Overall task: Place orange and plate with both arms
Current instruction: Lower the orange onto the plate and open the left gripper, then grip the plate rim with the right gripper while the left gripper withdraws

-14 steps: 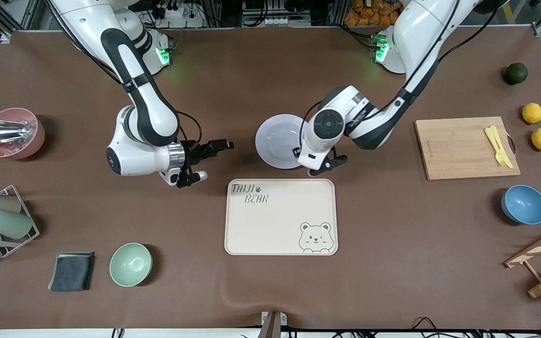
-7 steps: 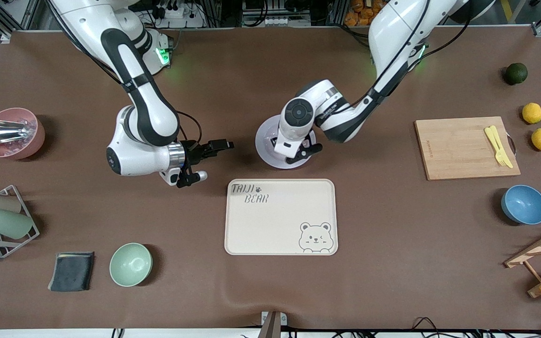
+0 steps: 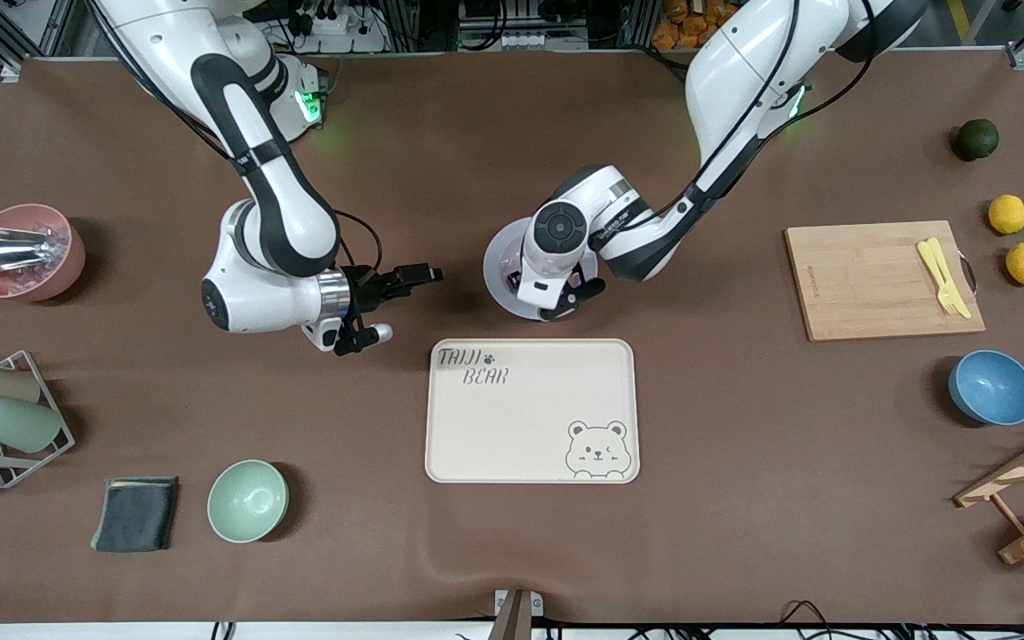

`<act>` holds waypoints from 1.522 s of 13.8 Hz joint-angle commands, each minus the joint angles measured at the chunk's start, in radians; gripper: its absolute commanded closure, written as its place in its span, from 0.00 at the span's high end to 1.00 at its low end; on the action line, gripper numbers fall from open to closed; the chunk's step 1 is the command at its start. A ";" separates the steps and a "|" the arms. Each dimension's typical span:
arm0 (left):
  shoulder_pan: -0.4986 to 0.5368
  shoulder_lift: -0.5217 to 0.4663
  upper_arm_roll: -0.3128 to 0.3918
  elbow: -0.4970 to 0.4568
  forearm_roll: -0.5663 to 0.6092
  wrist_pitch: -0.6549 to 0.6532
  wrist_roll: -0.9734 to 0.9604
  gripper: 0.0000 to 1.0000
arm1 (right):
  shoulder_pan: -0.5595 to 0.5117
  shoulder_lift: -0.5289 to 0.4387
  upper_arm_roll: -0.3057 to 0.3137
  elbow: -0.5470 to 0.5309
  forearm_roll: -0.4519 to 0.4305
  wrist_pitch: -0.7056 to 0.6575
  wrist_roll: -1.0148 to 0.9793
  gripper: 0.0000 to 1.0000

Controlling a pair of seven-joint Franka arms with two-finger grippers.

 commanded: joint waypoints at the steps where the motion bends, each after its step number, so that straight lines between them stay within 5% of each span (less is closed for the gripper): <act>1: 0.039 -0.133 0.002 -0.001 0.005 -0.045 -0.039 1.00 | -0.011 -0.029 0.010 -0.030 0.015 -0.004 -0.016 1.00; 4: 0.146 -0.316 -0.002 -0.003 0.006 -0.062 0.012 1.00 | 0.026 -0.021 0.010 -0.049 0.066 0.005 -0.021 1.00; 9: 0.352 -0.537 -0.005 0.011 -0.012 -0.210 0.381 1.00 | 0.112 0.034 0.010 -0.088 0.147 0.094 -0.076 1.00; 14: 0.478 -0.566 -0.001 0.172 -0.014 -0.473 0.689 1.00 | 0.166 0.118 0.010 -0.132 0.423 0.122 -0.315 1.00; 18: 0.559 -0.620 -0.002 0.192 -0.017 -0.568 0.977 1.00 | 0.234 0.140 0.010 -0.134 0.535 0.169 -0.366 1.00; 21: 0.591 -0.632 -0.002 0.232 -0.018 -0.623 1.027 1.00 | 0.349 0.148 0.010 -0.128 0.705 0.250 -0.371 1.00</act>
